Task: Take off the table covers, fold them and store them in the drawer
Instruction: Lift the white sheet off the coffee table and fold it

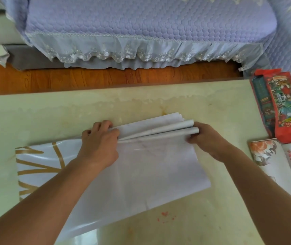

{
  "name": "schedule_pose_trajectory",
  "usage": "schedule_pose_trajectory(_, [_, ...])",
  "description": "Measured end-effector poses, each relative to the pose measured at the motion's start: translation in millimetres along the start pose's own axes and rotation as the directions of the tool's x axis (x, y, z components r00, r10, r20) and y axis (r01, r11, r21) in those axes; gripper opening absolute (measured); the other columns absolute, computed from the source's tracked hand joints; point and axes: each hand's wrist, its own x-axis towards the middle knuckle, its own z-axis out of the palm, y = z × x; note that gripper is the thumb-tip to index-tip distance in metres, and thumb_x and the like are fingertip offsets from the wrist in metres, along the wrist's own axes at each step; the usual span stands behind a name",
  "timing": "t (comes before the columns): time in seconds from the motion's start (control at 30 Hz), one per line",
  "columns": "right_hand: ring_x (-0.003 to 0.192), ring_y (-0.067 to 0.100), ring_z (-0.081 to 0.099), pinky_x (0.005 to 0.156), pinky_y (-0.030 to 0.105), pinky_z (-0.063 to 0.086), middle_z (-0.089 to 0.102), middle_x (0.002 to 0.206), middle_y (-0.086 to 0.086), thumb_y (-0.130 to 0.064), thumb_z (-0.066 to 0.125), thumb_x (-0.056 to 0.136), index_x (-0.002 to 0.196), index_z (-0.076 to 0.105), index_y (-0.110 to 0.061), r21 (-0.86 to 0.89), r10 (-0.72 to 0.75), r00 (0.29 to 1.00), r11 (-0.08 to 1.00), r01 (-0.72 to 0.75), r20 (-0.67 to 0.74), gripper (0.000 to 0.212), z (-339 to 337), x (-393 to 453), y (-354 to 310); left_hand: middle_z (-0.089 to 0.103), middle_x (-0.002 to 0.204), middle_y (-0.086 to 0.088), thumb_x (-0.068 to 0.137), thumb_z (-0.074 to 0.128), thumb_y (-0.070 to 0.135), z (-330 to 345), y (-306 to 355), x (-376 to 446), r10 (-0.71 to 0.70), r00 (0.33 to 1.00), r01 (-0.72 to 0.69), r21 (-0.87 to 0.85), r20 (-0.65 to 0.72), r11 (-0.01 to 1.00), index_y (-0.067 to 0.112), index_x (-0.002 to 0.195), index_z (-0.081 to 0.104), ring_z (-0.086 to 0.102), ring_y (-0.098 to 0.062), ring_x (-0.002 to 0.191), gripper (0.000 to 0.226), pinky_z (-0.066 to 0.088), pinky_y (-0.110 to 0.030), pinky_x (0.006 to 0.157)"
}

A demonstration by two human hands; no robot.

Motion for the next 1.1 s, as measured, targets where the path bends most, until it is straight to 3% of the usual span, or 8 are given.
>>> schedule_pose_trajectory(0.13, [0.103, 0.030, 0.070, 0.095, 0.048, 0.056, 0.074, 0.105, 0.008, 0.013, 0.039, 0.084, 0.103, 0.072, -0.013, 0.223, 0.150, 0.977, 0.968, -0.113, -0.155, 0.045, 8, -6, 4, 0.032, 0.130, 0.005, 0.082, 0.051, 0.004, -6, 1, 6, 0.031, 0.997, -0.033, 0.023, 0.073, 0.999, 0.028, 0.100, 0.051, 0.033, -0.023, 0.117, 0.030, 0.037, -0.040, 0.094])
schedule_pose_trajectory(0.37, [0.095, 0.006, 0.061, 0.071, 0.023, 0.046, 0.067, 0.105, -0.007, 0.004, 0.038, 0.085, 0.121, 0.063, -0.027, 0.124, 0.085, 0.966, 0.991, -0.055, -0.244, 0.054, 30, -23, -1, 0.035, 0.103, 0.004, 0.076, 0.054, -0.005, -6, -13, 7, 0.290, 0.957, -0.290, 0.010, -0.026, 0.957, 0.028, 0.088, 0.042, 0.035, -0.021, 0.092, 0.037, 0.029, -0.032, 0.074])
schedule_pose_trajectory(0.47, [0.102, 0.006, 0.060, 0.079, 0.023, 0.047, 0.066, 0.112, -0.009, 0.001, 0.039, 0.090, 0.133, 0.056, -0.029, 0.176, 0.101, 0.951, 0.983, -0.050, -0.293, 0.056, 32, -25, 8, 0.030, 0.091, 0.006, 0.072, 0.056, -0.010, -6, -21, 3, 0.395, 0.916, -0.395, 0.008, -0.073, 0.918, 0.025, 0.079, 0.040, 0.036, -0.021, 0.077, 0.039, 0.032, -0.034, 0.059])
schedule_pose_trajectory(0.53, [0.108, 0.013, 0.064, 0.088, 0.031, 0.052, 0.070, 0.113, -0.010, 0.000, 0.038, 0.090, 0.131, 0.059, -0.032, 0.227, 0.114, 0.954, 0.973, -0.050, -0.278, 0.056, 31, -26, 12, 0.032, 0.090, 0.005, 0.067, 0.053, -0.013, -6, -22, 0, 0.468, 0.878, -0.462, 0.077, -0.097, 0.883, 0.022, 0.078, 0.041, 0.036, -0.021, 0.077, 0.038, 0.031, -0.033, 0.060])
schedule_pose_trajectory(0.63, [0.107, 0.013, 0.066, 0.082, 0.028, 0.052, 0.072, 0.107, -0.011, 0.005, 0.036, 0.088, 0.115, 0.069, -0.034, 0.186, 0.021, 0.978, 0.982, 0.018, -0.207, 0.058, 28, -34, 6, 0.045, 0.091, -0.003, 0.065, 0.042, -0.008, -2, -22, -8, 0.556, 0.817, -0.531, 0.180, -0.150, 0.828, 0.016, 0.083, 0.052, 0.045, -0.028, 0.085, 0.031, 0.038, -0.037, 0.075])
schedule_pose_trajectory(0.87, [0.111, 0.010, 0.057, 0.083, 0.015, 0.049, 0.051, 0.126, -0.003, -0.012, 0.058, 0.081, 0.118, 0.057, -0.035, 0.092, -0.161, 0.962, 0.978, 0.185, -0.222, 0.043, 30, -40, 10, 0.047, 0.083, -0.004, 0.069, 0.040, -0.010, 10, -30, -22, 0.631, 0.758, -0.604, 0.187, -0.164, 0.775, 0.015, 0.080, 0.054, 0.042, -0.023, 0.068, 0.030, 0.035, -0.032, 0.060])
schedule_pose_trajectory(1.0, [0.090, 0.008, 0.066, 0.072, 0.015, 0.050, 0.072, 0.096, -0.006, -0.011, 0.060, 0.090, 0.103, 0.069, -0.022, 0.024, -0.172, 0.972, 0.984, 0.178, -0.160, 0.019, 29, -38, 14, 0.048, 0.091, -0.004, 0.073, 0.042, -0.004, 9, -31, -16, 0.587, 0.791, -0.571, 0.136, -0.171, 0.809, 0.014, 0.086, 0.053, 0.047, -0.025, 0.070, 0.025, 0.038, -0.034, 0.058])
schedule_pose_trajectory(1.1, [0.084, 0.017, 0.064, 0.070, 0.024, 0.047, 0.070, 0.089, 0.000, -0.019, 0.059, 0.098, 0.096, 0.066, -0.017, -0.033, -0.122, 0.959, 0.992, 0.118, -0.255, 0.007, 31, -32, 19, 0.055, 0.105, -0.005, 0.087, 0.048, 0.019, 5, -33, -10, 0.524, 0.836, -0.511, 0.117, -0.165, 0.852, 0.014, 0.093, 0.054, 0.057, -0.030, 0.080, 0.010, 0.048, -0.037, 0.063])
